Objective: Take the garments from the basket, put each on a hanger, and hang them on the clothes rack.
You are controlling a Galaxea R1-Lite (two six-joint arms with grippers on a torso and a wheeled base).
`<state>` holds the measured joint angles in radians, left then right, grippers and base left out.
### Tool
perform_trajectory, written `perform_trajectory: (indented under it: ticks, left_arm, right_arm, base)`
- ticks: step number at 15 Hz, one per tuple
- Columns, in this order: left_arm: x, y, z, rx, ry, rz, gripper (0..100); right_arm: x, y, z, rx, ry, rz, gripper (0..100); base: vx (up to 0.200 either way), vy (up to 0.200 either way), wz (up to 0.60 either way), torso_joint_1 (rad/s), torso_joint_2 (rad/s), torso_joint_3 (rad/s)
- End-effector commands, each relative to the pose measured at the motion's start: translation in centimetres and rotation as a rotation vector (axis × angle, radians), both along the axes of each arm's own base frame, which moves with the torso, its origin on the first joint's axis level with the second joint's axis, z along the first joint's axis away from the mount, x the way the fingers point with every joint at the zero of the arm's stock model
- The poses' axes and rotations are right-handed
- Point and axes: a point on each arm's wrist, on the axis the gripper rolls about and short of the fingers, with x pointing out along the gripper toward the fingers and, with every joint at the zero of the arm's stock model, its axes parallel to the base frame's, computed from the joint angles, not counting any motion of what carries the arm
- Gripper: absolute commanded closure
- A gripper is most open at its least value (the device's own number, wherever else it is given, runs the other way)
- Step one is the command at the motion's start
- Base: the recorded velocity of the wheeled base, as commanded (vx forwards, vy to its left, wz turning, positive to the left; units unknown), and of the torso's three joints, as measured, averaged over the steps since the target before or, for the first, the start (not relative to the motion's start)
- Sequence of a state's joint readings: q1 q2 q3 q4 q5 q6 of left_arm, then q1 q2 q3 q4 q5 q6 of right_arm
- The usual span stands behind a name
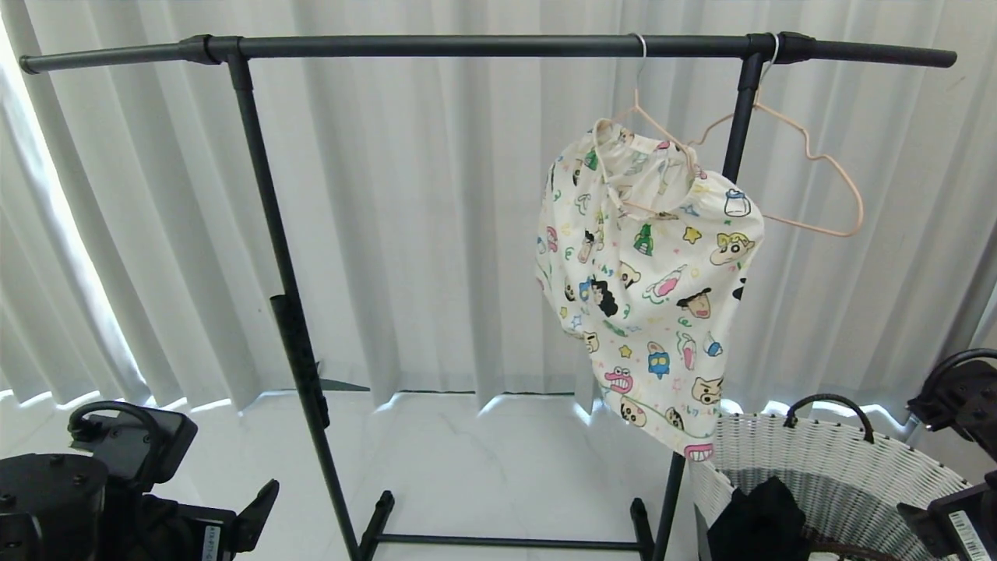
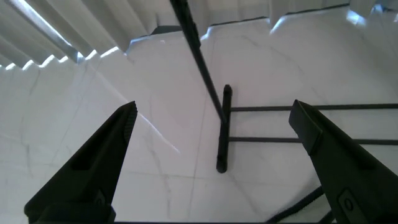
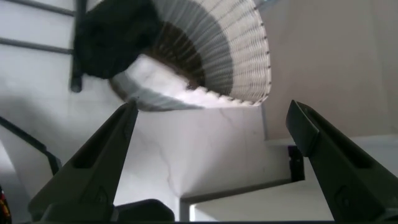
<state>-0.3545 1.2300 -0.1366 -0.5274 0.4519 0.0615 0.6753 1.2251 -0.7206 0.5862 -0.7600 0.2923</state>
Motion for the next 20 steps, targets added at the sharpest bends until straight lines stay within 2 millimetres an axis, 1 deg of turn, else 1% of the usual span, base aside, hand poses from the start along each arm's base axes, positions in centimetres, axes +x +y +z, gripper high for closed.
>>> perform_trajectory:
  ticks: [1,2,3,5,7,8,9,10,12,14,16,17,18,20]
  left_arm:
    - [0.0,0.0,0.0,0.001,0.001,0.001,0]
    - [0.1,0.0,0.1,-0.005,-0.003,0.003,0]
    - [0.2,0.0,0.2,-0.008,-0.006,0.005,0]
    - [0.2,0.0,0.1,-0.008,-0.002,0.004,0]
    - [0.2,-0.1,0.1,-0.007,-0.001,0.001,0]
    - [0.2,-0.1,0.1,-0.006,-0.003,0.002,0]
    - [0.2,0.0,0.2,-0.007,-0.006,0.003,0]
    - [0.3,-0.1,0.3,-0.009,-0.010,0.003,0]
    - [0.3,-0.1,0.4,-0.011,-0.015,0.003,0]
    - [0.3,-0.1,0.4,-0.009,-0.015,0.006,0]
    - [0.3,-0.1,0.4,-0.007,-0.019,0.009,0]
    - [0.3,0.0,0.4,-0.005,-0.016,0.011,0]
    - [0.3,0.0,0.2,-0.001,-0.004,0.012,0]
    - [0.6,0.0,-0.1,0.005,0.017,0.021,0]
  right_arm:
    - [0.1,0.1,-0.2,-0.004,0.005,0.004,0]
    - [0.1,0.7,-0.8,0.007,0.013,0.062,0]
    - [-0.1,1.1,-1.1,0.012,0.030,0.116,0]
    - [-0.3,1.3,-2.5,-0.042,0.078,0.210,0]
    - [-0.5,1.3,-4.1,-0.103,0.102,0.279,0]
    - [-0.4,1.3,-5.2,-0.146,0.124,0.334,0]
    - [-0.1,1.6,-5.7,-0.153,0.139,0.367,0]
    - [0.7,2.3,-6.7,-0.171,0.180,0.406,0]
    - [2.5,3.6,-8.2,-0.190,0.217,0.393,0]
    - [3.6,3.8,-9.9,-0.209,0.296,0.373,0]
    - [5.1,4.6,-11.7,-0.186,0.346,0.374,0]
    - [5.7,4.8,-12.6,-0.192,0.364,0.357,0]
    - [6.7,4.6,-14.0,-0.196,0.394,0.326,0]
    - [8.1,4.5,-15.7,-0.177,0.418,0.295,0]
  base:
    - [0.000,0.000,0.00,0.000,0.00,0.000]
    - [0.000,0.000,0.00,0.000,0.00,0.000]
    - [0.200,0.000,0.00,-0.002,0.01,-0.002]
    - [0.200,0.000,0.00,-0.007,0.00,0.002]
    - [0.000,0.000,0.00,0.000,0.00,0.000]
    - [0.000,0.000,0.00,0.000,0.00,0.000]
    - [0.000,0.000,0.00,0.000,0.00,0.000]
    - [0.000,0.000,0.00,0.000,0.00,0.000]
    - [0.000,0.000,0.00,0.000,0.00,0.000]
    - [0.000,0.000,0.00,0.000,0.00,0.000]
    - [0.000,0.000,0.00,0.000,0.00,0.000]
    - [0.000,0.000,0.00,0.000,0.00,0.000]
    - [0.000,0.000,0.00,0.000,0.00,0.000]
    - [0.000,0.000,0.00,0.000,0.00,0.000]
